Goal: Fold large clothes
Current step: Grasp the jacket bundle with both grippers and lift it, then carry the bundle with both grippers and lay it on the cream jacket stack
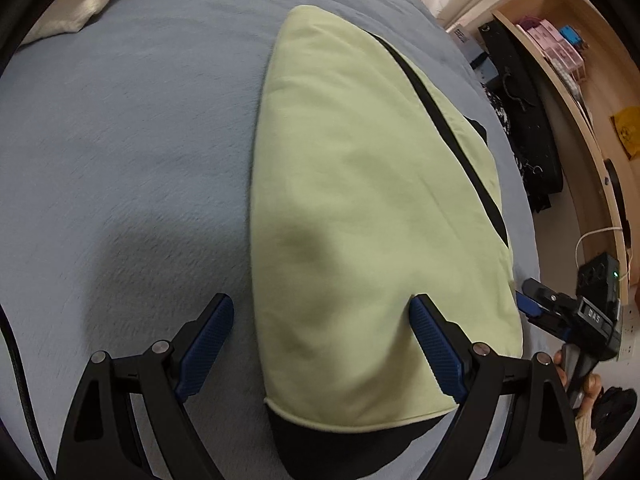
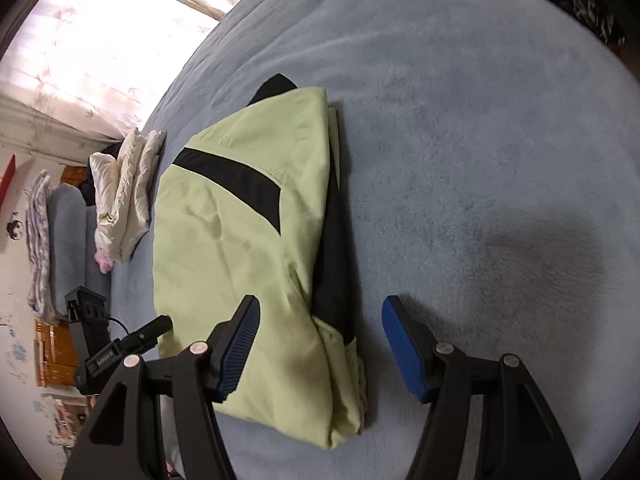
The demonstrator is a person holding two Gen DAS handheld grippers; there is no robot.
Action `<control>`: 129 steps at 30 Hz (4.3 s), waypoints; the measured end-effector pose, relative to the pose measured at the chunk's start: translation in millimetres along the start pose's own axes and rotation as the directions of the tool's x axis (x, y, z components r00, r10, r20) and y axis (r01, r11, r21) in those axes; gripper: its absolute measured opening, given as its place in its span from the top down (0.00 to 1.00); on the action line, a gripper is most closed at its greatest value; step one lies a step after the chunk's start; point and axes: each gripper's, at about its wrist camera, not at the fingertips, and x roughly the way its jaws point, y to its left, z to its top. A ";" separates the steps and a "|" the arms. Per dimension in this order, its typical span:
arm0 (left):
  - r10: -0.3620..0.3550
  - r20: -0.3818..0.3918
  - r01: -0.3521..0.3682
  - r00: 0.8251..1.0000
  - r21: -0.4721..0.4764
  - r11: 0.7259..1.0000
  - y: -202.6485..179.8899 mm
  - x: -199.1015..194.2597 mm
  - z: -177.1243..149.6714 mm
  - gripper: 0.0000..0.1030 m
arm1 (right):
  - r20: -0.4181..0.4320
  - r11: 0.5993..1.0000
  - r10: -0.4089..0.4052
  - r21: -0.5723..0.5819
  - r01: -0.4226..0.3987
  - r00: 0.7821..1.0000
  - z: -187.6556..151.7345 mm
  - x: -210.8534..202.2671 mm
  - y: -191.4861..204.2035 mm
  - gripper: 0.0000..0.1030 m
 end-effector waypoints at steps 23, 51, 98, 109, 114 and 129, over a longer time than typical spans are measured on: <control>-0.042 -0.017 0.044 0.999 0.108 0.993 -27.1 37.4 18.4 0.01 | -0.012 0.985 0.160 -0.069 -0.161 0.987 31.5 68.7 20.7 0.37; 0.089 0.222 -0.125 0.971 0.155 0.980 -29.6 -98.0 -8.7 0.59 | 0.109 0.941 0.139 -0.325 -0.097 0.984 -43.8 7.0 175.6 0.89; 0.282 0.458 -0.322 0.843 0.011 0.947 320.4 -281.5 354.3 0.55 | 0.194 0.827 0.294 -0.542 -0.147 0.936 166.7 276.3 566.6 0.89; 0.354 0.513 -0.353 0.782 -0.104 0.930 346.0 -230.5 373.3 0.20 | 0.202 0.881 0.246 -0.454 -0.132 0.948 192.3 326.4 520.2 0.79; 0.414 0.514 -0.396 0.751 -0.151 0.906 355.7 -225.2 373.1 0.11 | 0.225 0.878 0.184 -0.475 -0.057 0.957 187.6 328.4 527.9 0.61; 0.532 0.587 -0.584 0.611 -0.119 0.803 294.1 -241.3 357.2 0.57 | 0.443 0.845 0.133 -0.518 0.132 0.887 186.2 265.9 559.2 0.48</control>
